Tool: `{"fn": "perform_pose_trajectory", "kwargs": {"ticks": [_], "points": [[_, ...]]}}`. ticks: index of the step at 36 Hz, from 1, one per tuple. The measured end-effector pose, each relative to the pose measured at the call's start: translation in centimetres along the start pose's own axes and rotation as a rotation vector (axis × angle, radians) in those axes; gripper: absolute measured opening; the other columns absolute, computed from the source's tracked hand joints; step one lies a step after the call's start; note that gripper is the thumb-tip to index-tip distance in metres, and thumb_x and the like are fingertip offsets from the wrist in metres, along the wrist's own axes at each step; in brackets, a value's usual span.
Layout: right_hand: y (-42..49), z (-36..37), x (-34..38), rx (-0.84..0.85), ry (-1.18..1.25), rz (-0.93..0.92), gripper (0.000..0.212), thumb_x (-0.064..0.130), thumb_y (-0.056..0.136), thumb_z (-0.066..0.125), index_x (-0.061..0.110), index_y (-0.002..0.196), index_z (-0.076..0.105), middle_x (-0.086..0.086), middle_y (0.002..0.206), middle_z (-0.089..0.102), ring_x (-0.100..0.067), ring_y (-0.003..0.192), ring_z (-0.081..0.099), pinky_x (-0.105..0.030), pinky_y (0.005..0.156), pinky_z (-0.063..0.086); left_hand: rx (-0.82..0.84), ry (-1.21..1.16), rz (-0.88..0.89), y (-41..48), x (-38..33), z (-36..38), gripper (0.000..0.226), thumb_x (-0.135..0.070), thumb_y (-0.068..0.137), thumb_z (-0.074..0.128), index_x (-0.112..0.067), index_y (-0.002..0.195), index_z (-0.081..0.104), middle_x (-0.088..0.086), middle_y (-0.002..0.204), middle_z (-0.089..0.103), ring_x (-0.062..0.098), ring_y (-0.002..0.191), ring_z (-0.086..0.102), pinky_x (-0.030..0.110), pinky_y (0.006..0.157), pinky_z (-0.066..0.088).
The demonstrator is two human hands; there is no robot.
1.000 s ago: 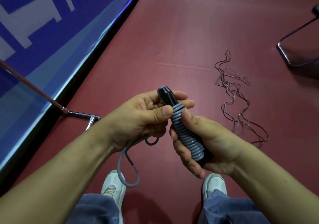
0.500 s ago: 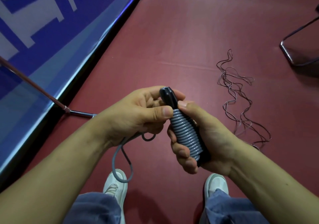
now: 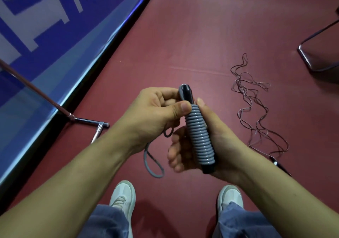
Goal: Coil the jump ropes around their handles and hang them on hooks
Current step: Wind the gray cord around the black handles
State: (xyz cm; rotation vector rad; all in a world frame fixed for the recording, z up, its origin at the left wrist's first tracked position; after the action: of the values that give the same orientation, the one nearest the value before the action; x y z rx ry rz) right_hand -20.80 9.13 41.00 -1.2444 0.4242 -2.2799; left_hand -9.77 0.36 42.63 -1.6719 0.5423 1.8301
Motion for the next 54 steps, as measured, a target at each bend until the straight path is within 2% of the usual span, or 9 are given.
{"fn": "perform_pose_trajectory", "kwargs": {"ticks": [5,12,21,27,31,36,45,49,54], "points": [[0.1,-1.2,1.6,-0.313,-0.444,-0.218,0.053,0.06,0.1,0.046,0.013,0.097,0.07,-0.017,0.087,0.076,-0.027,0.071,0.066,-0.041,0.071,0.052,-0.189,0.19,0.005,0.1,0.4,-0.5,0.009,-0.011,0.086,0.078,-0.009,0.094,0.073,0.012,0.065,0.064,0.019,0.062,0.044,0.033,0.062,0.041],[0.1,-0.5,0.3,-0.331,-0.261,-0.206,0.062,0.071,0.09,0.051,0.01,0.091,0.065,-0.01,0.071,0.06,-0.024,0.058,0.054,-0.035,0.057,0.047,-0.172,0.231,0.053,-0.1,0.6,0.2,0.007,-0.017,0.089,0.076,-0.015,0.096,0.076,-0.004,0.059,0.063,0.013,0.051,0.042,0.02,0.048,0.036],[-0.9,-0.1,0.3,-0.045,-0.001,-0.072,0.062,0.074,0.087,0.046,0.014,0.079,0.058,-0.005,0.06,0.045,-0.017,0.043,0.04,-0.025,0.047,0.033,0.099,0.085,0.042,-0.6,-0.7,0.2,0.022,-0.009,0.092,0.071,-0.011,0.114,0.071,0.018,0.09,0.074,0.028,0.077,0.054,0.037,0.064,0.042],[-1.2,0.1,0.2,0.074,0.069,0.067,0.064,0.076,0.087,0.043,0.015,0.075,0.059,-0.003,0.056,0.044,-0.016,0.039,0.043,-0.021,0.043,0.037,0.194,0.073,-0.031,-0.5,-1.2,-0.1,0.042,-0.005,0.087,0.072,-0.007,0.128,0.062,0.002,0.09,0.074,0.015,0.075,0.06,0.021,0.064,0.046],[-1.3,0.3,0.4,0.153,0.106,0.065,0.067,0.073,0.089,0.041,0.01,0.073,0.061,-0.008,0.051,0.052,-0.022,0.035,0.054,-0.023,0.04,0.046,0.246,0.026,-0.013,-0.4,-1.5,-0.6,0.043,-0.006,0.086,0.069,-0.008,0.129,0.065,0.033,0.108,0.066,0.033,0.093,0.048,0.041,0.081,0.042],[-1.2,0.4,0.6,0.183,0.171,0.033,0.07,0.07,0.092,0.046,0.003,0.078,0.064,-0.015,0.058,0.061,-0.027,0.042,0.063,-0.031,0.041,0.054,0.214,-0.099,0.013,-0.5,-0.9,0.4,0.034,-0.003,0.086,0.066,0.0,0.12,0.066,0.013,0.095,0.069,0.017,0.071,0.054,0.019,0.059,0.044],[-1.1,-0.4,1.5,-0.172,-0.243,-0.231,0.054,0.059,0.091,0.05,0.011,0.106,0.069,-0.009,0.071,0.07,-0.034,0.062,0.067,-0.053,0.072,0.06,0.046,0.004,-0.007,-0.8,-0.3,-0.1,0.02,0.007,0.09,0.065,0.005,0.11,0.066,0.008,0.076,0.066,0.014,0.058,0.049,0.02,0.057,0.045],[-1.6,-0.9,2.2,-0.315,-0.622,-0.314,0.032,0.04,0.093,0.069,0.01,0.104,0.07,-0.02,0.091,0.073,-0.037,0.083,0.072,-0.031,0.055,0.053,-0.051,0.088,-0.006,-0.9,-0.2,-0.6,0.023,0.011,0.091,0.064,-0.005,0.107,0.068,0.011,0.089,0.076,0.026,0.07,0.052,0.03,0.061,0.047],[-1.6,-0.9,1.2,-0.442,-0.832,-0.323,0.037,0.029,0.069,0.077,0.031,0.101,0.059,0.008,0.07,0.062,-0.012,0.055,0.057,-0.041,0.051,0.053,-0.014,0.076,-0.03,-0.8,-0.2,0.4,0.022,0.006,0.091,0.066,-0.002,0.111,0.065,0.014,0.095,0.076,0.021,0.065,0.052,0.028,0.061,0.046]]}}
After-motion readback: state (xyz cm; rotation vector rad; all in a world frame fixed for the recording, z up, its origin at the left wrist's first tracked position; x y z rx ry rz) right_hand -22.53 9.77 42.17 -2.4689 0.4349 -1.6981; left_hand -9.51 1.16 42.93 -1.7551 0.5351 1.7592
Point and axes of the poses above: each hand's wrist, its own y-axis towards the middle knuckle, its own z-axis out of the palm, x = y × z, the point moved 3 cm from there along y, towards the middle knuckle
